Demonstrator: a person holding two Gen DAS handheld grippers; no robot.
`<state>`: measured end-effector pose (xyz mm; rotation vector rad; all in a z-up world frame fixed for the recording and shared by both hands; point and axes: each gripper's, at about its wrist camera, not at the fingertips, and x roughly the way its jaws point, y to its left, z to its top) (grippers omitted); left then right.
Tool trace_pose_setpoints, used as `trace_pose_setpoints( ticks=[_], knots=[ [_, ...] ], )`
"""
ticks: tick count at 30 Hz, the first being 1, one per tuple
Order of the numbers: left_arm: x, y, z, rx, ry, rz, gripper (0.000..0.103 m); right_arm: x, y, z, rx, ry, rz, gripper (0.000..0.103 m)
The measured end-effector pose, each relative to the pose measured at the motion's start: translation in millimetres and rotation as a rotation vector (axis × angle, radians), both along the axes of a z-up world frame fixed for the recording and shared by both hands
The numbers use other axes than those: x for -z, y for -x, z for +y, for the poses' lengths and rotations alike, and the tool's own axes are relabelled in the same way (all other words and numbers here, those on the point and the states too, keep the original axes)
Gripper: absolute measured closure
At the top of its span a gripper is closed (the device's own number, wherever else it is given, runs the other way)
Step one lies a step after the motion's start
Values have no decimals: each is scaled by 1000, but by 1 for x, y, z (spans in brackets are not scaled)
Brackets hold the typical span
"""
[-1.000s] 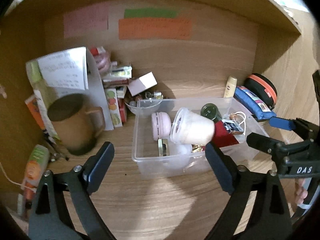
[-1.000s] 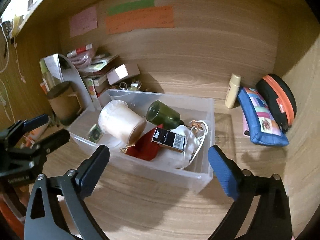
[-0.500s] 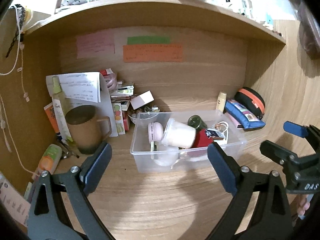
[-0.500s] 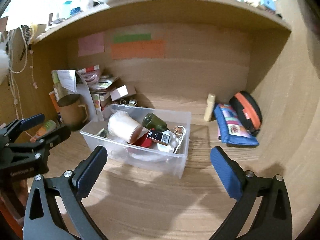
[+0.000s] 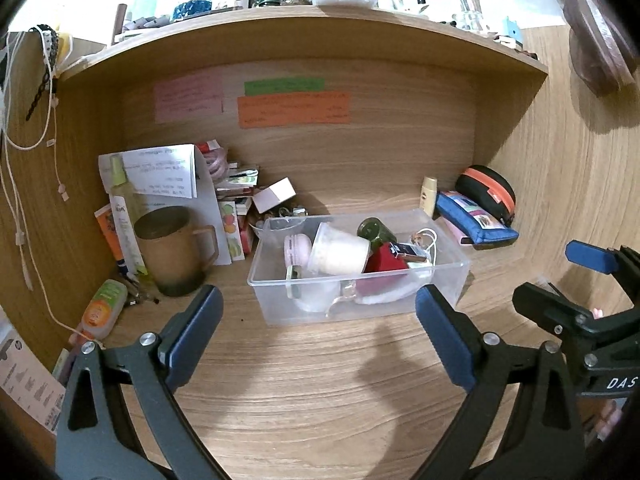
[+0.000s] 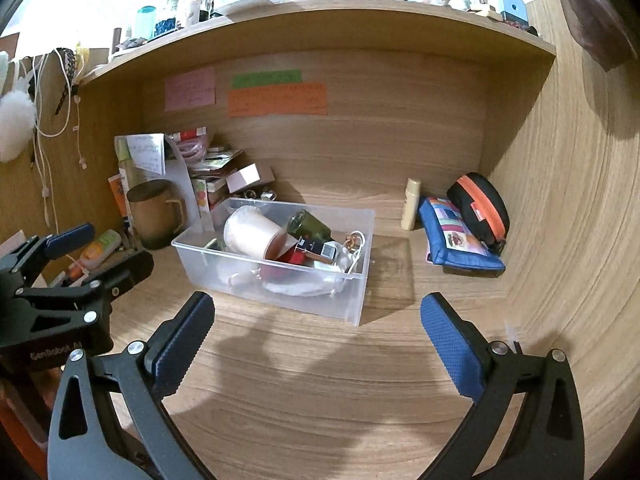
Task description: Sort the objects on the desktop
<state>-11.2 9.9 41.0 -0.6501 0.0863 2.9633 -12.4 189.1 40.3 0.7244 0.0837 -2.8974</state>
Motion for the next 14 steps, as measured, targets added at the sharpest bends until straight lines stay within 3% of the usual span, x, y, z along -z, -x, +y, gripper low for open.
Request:
trace_pose_setpoints(
  ticks=[14],
  knots=[
    [1, 14, 2, 15, -6, -1, 5, 8, 20, 4, 1, 14, -32, 0]
  ],
)
